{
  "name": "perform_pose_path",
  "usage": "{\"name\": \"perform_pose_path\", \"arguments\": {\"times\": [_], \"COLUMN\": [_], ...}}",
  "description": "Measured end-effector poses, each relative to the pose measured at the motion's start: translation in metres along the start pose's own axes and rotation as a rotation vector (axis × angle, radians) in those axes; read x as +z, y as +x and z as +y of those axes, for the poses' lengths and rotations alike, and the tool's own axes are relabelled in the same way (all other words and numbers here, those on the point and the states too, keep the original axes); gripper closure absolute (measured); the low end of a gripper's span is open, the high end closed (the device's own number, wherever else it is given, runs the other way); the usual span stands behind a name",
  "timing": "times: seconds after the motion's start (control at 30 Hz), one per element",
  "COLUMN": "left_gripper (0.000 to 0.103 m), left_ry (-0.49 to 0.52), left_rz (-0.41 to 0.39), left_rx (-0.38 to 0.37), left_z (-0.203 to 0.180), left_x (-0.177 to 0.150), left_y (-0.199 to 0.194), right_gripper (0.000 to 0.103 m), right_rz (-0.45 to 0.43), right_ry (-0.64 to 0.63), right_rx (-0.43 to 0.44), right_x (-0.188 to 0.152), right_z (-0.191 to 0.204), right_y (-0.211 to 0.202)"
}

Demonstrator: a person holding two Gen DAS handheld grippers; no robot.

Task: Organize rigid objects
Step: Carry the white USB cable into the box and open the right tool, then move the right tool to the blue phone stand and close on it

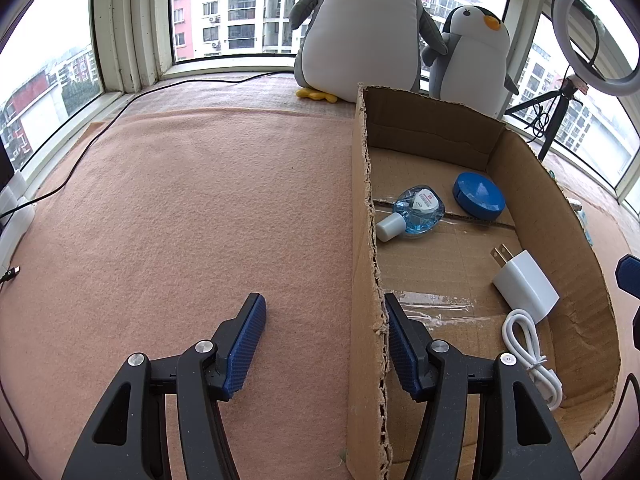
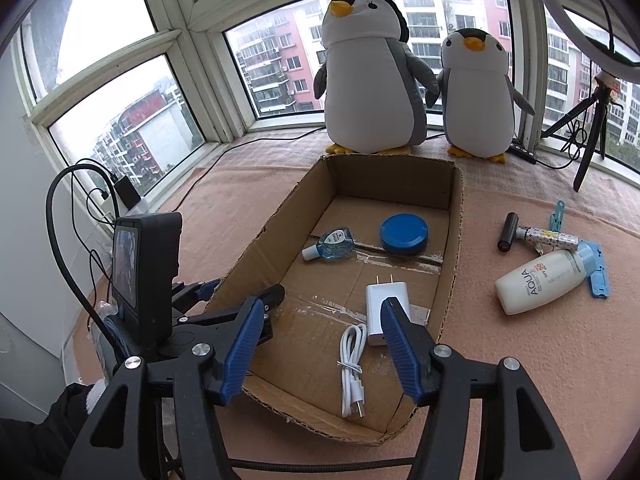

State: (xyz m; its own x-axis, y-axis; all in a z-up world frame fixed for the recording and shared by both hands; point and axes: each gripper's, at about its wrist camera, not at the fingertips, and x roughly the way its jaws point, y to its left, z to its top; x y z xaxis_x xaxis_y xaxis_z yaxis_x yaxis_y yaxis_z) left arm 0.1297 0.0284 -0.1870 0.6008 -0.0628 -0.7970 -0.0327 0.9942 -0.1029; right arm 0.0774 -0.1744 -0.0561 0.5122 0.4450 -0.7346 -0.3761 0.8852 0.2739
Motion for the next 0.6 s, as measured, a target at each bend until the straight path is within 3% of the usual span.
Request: {"name": "perform_pose_path", "arguments": {"times": [0.33, 0.6], "left_gripper": [0.04, 0.04], "left_ry": [0.0, 0.0], "left_rz": [0.0, 0.0], "left_rx": [0.0, 0.0], "left_z": [0.0, 0.0], "left_x": [-0.001, -0.001], "left_y": [-0.001, -0.001], "right_gripper": [0.035, 0.035], "right_rz": [-0.03, -0.048], "right_ry": [0.069, 0.176], "right_rx": [-0.039, -0.148], "right_x": [-0.004, -0.019], "right_z": [-0.028, -0.081], "right_y": [-0.016, -0.035]}}
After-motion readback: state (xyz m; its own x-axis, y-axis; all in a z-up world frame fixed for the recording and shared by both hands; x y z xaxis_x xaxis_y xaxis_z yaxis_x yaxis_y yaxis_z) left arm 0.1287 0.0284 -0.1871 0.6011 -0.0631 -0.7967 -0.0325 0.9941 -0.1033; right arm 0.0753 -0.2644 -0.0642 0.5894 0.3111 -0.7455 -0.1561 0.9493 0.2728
